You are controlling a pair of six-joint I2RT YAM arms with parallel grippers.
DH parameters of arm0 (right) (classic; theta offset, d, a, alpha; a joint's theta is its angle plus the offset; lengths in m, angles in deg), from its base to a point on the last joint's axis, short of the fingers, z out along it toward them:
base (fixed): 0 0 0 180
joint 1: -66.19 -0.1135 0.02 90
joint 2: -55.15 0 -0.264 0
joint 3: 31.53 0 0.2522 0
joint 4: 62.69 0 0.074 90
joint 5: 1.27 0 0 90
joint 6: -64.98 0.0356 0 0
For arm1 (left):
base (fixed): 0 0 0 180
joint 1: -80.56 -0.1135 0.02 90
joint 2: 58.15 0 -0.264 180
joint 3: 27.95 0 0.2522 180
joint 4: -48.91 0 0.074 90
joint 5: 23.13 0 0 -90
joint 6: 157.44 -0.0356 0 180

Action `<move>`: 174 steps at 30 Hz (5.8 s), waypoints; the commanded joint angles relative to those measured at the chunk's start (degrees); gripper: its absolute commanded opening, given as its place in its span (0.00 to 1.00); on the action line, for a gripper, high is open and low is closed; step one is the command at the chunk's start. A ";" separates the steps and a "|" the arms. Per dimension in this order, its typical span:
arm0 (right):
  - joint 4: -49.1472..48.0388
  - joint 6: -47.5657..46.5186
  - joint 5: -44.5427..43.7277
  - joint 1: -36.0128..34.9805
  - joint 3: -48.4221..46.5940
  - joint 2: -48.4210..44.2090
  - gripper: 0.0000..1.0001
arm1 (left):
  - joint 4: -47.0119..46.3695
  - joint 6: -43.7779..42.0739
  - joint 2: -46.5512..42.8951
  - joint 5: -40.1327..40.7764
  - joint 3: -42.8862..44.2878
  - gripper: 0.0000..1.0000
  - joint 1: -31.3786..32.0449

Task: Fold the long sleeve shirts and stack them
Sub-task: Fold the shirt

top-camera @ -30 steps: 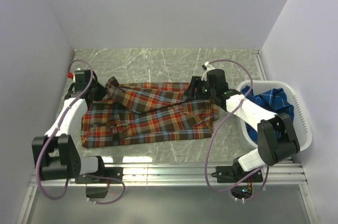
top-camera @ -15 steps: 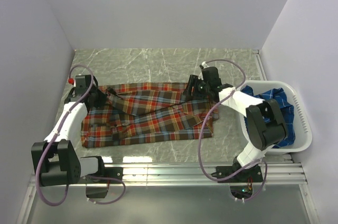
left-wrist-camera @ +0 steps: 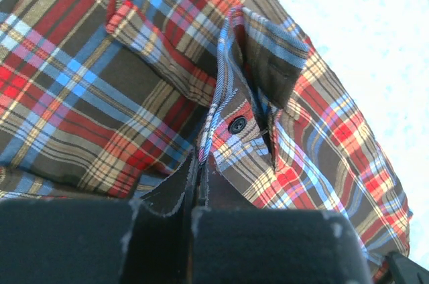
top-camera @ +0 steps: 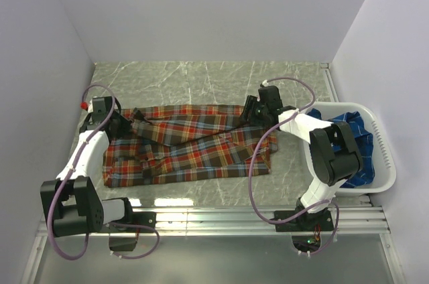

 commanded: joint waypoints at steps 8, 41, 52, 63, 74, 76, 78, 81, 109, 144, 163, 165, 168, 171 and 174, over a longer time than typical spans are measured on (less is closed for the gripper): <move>-0.91 0.91 -5.14 0.46 -0.84 -5.65 0.67 | -3.88 0.00 0.17 2.40 -4.59 0.03 -1.50; -26.61 16.46 16.56 -6.13 -1.82 3.04 0.65 | -15.91 5.16 4.00 -11.48 -5.37 0.76 -0.79; -23.00 17.44 2.28 -2.53 3.99 8.24 0.65 | -21.55 13.18 14.84 -5.08 -9.16 0.73 -1.67; -11.02 10.95 -10.33 0.28 0.14 0.78 0.65 | -16.19 10.81 10.72 -2.79 -6.54 0.76 -3.34; -24.81 15.94 7.78 -4.98 -8.30 7.08 0.66 | -19.87 2.46 14.56 -10.35 6.65 0.76 -2.02; -26.74 16.99 8.57 -6.13 -10.59 10.77 0.66 | -22.05 2.89 17.90 -11.13 8.23 0.75 -2.02; -28.58 18.48 9.53 -7.10 -11.99 14.45 0.66 | -23.21 3.07 23.09 -12.02 10.25 0.73 -1.94; -32.63 20.68 11.99 -7.36 -13.05 18.94 0.66 | -26.53 3.07 28.72 -12.02 12.28 0.72 -2.02; -9.12 11.82 -11.55 0.73 -11.99 7.02 0.67 | -16.55 -2.09 30.85 -4.55 18.86 0.81 -7.38; 26.77 1.80 -6.54 -12.82 -2.67 1.20 0.63 | 0.95 -8.81 42.79 1.97 30.48 0.76 9.77; 36.21 -12.35 -9.62 -1.74 -73.48 40.88 0.65 | -8.82 9.76 4.17 -18.81 -11.62 0.88 13.00; 32.33 -12.71 -9.27 -1.83 -66.88 35.86 0.65 | -5.74 7.21 -0.34 -16.16 -11.10 0.90 14.15; 26.52 -12.71 -8.74 -1.91 -53.69 24.79 0.66 | -1.42 1.86 -6.85 -11.50 -8.04 0.91 14.50; 25.20 -12.27 -8.13 -2.79 -43.14 15.99 0.66 | -1.41 -4.38 -7.93 -8.07 -3.74 0.88 14.85; 25.19 -9.73 -8.57 -4.63 -33.30 8.78 0.65 | -3.17 -8.69 -3.12 -6.65 0.57 0.85 15.03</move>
